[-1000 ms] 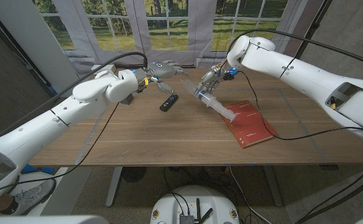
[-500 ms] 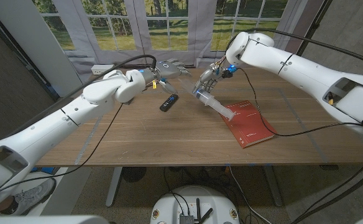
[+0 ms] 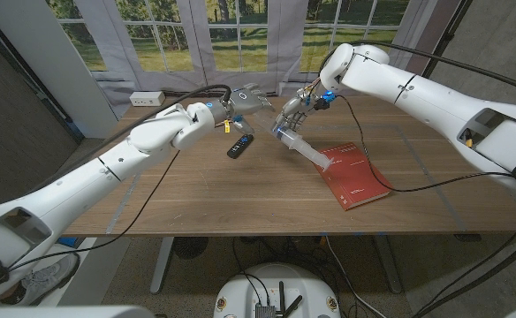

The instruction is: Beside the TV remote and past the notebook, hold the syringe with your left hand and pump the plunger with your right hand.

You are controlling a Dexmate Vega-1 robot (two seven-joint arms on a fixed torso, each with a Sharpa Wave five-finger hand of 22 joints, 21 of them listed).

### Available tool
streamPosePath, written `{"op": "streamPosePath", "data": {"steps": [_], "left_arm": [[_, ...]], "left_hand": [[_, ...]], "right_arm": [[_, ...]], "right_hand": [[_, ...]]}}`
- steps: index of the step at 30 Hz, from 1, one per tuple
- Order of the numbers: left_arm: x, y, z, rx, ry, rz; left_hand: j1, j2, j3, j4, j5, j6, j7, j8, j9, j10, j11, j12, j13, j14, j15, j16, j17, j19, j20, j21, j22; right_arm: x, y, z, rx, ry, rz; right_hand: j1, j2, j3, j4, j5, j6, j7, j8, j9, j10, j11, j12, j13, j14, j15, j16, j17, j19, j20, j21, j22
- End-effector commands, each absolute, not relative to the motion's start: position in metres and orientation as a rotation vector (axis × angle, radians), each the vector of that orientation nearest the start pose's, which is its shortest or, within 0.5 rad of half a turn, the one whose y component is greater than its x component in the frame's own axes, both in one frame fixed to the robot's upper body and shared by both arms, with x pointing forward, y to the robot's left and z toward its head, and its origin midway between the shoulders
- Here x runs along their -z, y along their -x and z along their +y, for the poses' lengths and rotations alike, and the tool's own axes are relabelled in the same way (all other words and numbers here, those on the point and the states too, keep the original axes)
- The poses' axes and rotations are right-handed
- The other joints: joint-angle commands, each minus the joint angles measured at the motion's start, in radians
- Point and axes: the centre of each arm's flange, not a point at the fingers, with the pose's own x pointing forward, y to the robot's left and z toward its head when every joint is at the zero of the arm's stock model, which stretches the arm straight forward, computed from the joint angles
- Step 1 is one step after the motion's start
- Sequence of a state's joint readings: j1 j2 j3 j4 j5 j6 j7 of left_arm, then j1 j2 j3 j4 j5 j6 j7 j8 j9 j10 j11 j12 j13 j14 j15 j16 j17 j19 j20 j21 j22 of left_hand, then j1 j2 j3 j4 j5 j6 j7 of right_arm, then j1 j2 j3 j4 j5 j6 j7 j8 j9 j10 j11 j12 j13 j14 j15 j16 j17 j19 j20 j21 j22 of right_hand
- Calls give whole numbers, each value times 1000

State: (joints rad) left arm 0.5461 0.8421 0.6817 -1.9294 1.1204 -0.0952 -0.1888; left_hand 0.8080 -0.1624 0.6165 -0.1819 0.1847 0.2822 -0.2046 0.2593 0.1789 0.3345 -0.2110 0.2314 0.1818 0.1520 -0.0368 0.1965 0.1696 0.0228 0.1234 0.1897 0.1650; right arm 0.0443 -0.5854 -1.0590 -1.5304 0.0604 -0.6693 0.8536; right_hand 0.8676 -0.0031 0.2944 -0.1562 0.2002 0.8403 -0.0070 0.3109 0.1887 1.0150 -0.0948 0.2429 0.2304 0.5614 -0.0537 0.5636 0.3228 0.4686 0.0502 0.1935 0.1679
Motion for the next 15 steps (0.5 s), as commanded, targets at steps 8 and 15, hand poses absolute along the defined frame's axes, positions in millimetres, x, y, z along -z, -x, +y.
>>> {"op": "streamPosePath", "data": {"steps": [8,15], "left_arm": [[-99,-545,125,-107,-2156,-1100],[-97,-542,122,-154,-2134,-1175]], "left_hand": [[51,6,-53,4,0,89,-2,26,5,111,-5,-3,3,93,-101,11,3,71,-11,6,3],[88,14,-97,7,0,179,-1,42,6,195,-9,-12,4,172,-133,15,4,144,-30,10,3]], "right_arm": [[-163,-609,-104,-731,1240,22],[-162,-608,-103,-736,1237,22]], "right_hand": [[-40,54,-3,4,9,125,-107,-2,5,75,-65,8,2,10,-103,2,3,3,6,-1,2],[-41,55,-3,4,9,126,-109,-4,5,72,-65,6,1,11,-99,2,4,3,6,-1,2]]}}
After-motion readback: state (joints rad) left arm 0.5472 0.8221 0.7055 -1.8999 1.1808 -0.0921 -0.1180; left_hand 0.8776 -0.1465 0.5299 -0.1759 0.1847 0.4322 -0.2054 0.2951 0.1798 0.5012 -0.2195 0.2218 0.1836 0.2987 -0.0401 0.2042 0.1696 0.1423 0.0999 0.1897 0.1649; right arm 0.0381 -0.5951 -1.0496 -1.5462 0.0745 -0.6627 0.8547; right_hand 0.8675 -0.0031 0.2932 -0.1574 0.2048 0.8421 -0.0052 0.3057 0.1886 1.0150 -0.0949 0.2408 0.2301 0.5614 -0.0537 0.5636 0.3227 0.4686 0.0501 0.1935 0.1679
